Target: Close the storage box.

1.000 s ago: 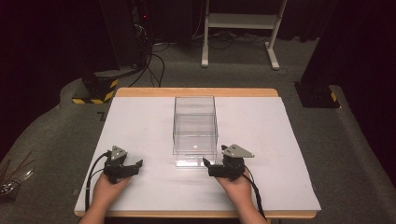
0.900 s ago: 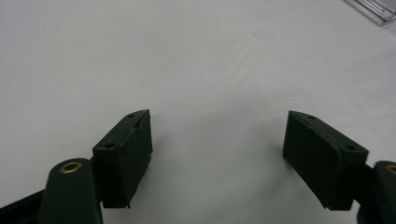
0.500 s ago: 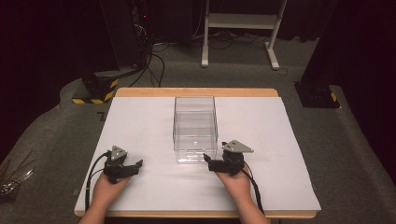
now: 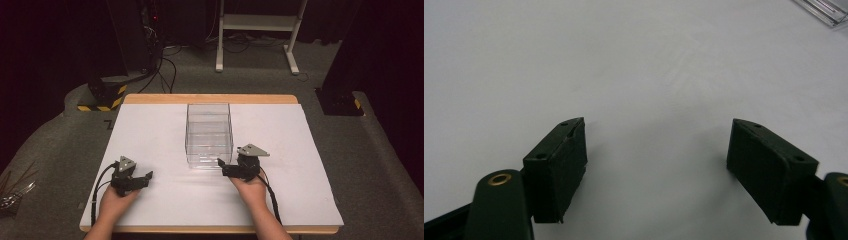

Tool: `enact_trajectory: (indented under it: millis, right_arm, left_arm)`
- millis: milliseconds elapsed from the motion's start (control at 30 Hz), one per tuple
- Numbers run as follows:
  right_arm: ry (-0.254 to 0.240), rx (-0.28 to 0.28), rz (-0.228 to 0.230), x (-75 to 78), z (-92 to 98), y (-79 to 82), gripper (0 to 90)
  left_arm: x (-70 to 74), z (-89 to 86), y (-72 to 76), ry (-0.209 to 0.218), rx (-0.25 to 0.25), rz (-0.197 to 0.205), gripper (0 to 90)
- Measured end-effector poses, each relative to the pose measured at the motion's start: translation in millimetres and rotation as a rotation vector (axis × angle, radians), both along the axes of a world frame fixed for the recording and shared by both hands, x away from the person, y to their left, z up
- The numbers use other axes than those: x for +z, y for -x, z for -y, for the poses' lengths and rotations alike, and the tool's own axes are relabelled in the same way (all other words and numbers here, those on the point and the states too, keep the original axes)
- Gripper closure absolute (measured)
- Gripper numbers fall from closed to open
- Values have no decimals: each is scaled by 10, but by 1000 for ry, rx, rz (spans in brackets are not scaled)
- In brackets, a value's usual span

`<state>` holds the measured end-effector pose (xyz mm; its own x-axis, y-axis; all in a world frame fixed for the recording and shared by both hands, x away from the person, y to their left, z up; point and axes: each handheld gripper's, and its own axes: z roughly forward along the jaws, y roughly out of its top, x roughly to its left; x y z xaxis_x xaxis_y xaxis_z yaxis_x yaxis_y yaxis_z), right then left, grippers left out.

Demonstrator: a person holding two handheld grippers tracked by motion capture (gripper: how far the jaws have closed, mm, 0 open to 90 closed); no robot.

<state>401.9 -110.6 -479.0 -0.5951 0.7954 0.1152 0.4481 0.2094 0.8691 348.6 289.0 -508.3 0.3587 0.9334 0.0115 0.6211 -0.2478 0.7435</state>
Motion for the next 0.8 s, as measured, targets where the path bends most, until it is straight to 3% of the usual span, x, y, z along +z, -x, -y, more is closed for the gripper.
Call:
enact_trajectory:
  millis: [800]
  right_arm:
    - [-5,-43,-7,-6,-51,-217,98]
  left_arm:
    - [0,0,0,0,0,0,240]
